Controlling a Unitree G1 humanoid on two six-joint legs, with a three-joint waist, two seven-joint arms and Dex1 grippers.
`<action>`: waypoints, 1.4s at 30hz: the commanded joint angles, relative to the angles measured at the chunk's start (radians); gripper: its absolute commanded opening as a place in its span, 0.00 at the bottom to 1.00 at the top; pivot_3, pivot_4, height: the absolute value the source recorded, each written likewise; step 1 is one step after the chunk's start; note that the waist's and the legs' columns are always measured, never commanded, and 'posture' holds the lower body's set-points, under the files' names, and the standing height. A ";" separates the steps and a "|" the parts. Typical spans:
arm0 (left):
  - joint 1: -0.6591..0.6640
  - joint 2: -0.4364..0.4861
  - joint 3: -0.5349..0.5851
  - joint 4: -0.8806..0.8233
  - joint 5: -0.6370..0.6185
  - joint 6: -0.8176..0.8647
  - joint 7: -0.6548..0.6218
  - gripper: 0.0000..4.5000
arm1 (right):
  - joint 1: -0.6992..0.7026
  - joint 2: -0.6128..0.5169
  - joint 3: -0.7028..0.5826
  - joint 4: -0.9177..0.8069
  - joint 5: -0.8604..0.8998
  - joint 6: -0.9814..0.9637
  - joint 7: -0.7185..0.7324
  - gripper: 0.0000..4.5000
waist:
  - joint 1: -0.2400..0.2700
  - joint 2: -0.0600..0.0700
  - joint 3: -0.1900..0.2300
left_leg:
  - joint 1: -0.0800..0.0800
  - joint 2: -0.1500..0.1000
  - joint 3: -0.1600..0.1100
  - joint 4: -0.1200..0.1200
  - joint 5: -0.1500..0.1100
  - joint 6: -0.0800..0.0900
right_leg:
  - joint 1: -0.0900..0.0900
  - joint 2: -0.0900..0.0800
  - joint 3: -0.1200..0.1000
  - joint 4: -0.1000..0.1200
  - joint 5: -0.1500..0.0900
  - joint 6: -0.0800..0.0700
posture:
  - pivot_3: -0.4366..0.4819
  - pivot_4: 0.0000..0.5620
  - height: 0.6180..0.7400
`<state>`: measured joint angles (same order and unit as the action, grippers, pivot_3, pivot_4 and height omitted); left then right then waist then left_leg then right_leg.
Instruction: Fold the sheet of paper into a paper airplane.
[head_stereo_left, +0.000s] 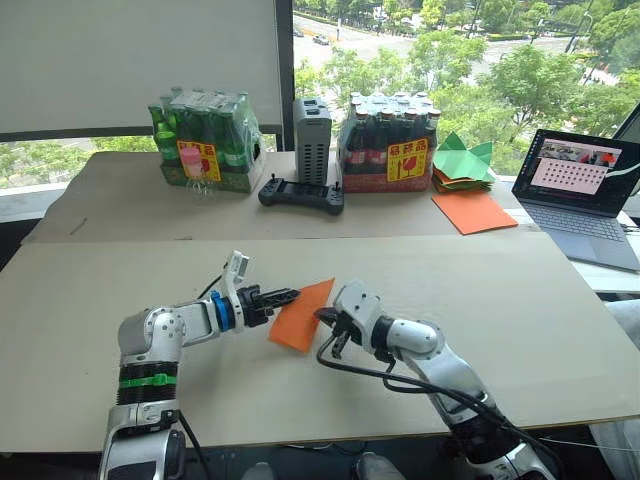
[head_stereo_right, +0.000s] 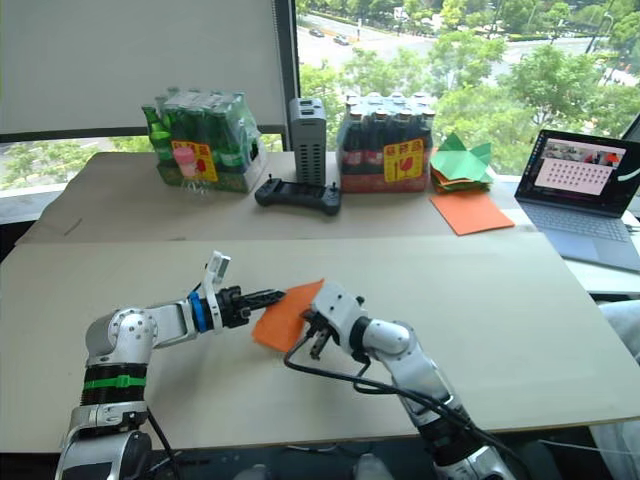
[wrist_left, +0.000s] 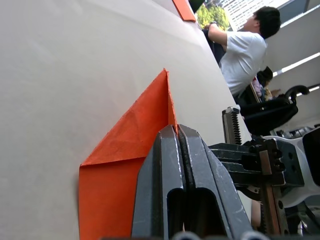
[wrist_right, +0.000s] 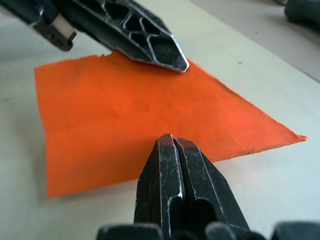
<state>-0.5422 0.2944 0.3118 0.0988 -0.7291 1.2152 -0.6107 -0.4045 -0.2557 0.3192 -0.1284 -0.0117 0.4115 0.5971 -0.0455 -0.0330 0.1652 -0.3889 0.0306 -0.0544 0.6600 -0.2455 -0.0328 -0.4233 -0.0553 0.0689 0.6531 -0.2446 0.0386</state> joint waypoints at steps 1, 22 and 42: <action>0.006 -0.067 0.095 -0.079 -0.035 0.013 0.159 0.01 | -0.023 0.020 -0.045 0.004 0.015 -0.040 -0.035 0.00 | 0.001 0.000 0.000 | 0.000 0.000 0.000 0.000 0.000 0.000 | 0.000 0.000 0.000 0.000 0.000 0.000 | 0.48 0.27 1.00; 0.006 -0.462 0.367 -0.343 -0.209 -0.105 0.965 0.01 | -0.031 0.053 -0.036 0.058 0.012 -0.089 -0.034 0.00 | 0.000 -0.001 0.000 | 0.000 -0.001 0.000 0.000 0.000 0.000 | 0.000 -0.001 0.001 0.000 0.000 0.001 | 0.48 0.27 1.00; 0.084 -0.209 0.368 -0.225 -0.543 -0.033 1.018 0.57 | 0.006 0.035 0.013 -0.016 0.050 -0.129 0.065 0.00 | -0.004 -0.001 0.000 | 0.001 -0.002 -0.001 0.000 0.000 0.000 | 0.001 0.000 0.000 -0.001 0.001 0.001 | 0.48 0.27 1.00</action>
<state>-0.4642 0.0669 0.6711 -0.1280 -1.2083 1.1675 0.4334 -0.3924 -0.2219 0.3271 -0.0929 0.0226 0.3250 0.6475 -0.0500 -0.0337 0.1649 -0.3880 0.0289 -0.0549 0.6600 -0.2455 -0.0332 -0.4223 -0.0561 0.0693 0.6517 -0.2439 0.0396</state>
